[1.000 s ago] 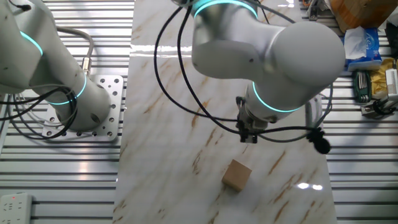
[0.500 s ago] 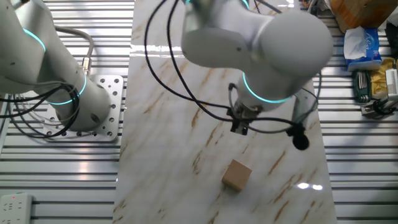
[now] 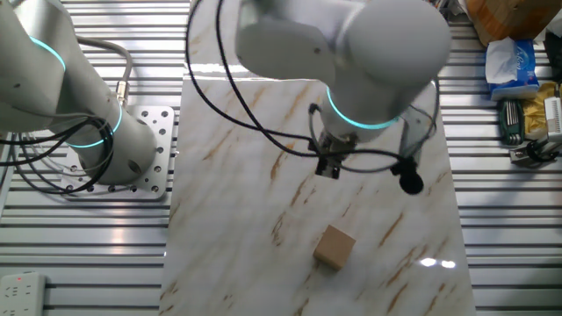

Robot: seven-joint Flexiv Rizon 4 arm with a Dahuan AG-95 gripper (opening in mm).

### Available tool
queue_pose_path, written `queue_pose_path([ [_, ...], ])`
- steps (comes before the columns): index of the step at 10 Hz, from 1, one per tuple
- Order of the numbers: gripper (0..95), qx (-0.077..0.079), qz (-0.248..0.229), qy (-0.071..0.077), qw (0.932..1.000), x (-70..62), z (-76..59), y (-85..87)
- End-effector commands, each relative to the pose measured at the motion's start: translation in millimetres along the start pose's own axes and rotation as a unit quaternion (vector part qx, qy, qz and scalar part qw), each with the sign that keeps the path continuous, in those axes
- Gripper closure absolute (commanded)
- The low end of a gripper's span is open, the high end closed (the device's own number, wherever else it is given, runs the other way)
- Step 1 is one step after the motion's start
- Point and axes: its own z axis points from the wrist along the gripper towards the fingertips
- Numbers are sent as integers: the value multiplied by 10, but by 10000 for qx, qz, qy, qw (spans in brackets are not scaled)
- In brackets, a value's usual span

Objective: Approach and touch the side of the small block

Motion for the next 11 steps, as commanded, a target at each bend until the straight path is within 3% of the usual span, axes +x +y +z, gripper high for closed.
queue_pose_path([
  [1,950,5,96,-38,9999,129,63,157],
  [7,950,20,26,-40,10000,170,79,204],
  [11,950,33,-55,-54,10000,87,112,175],
])
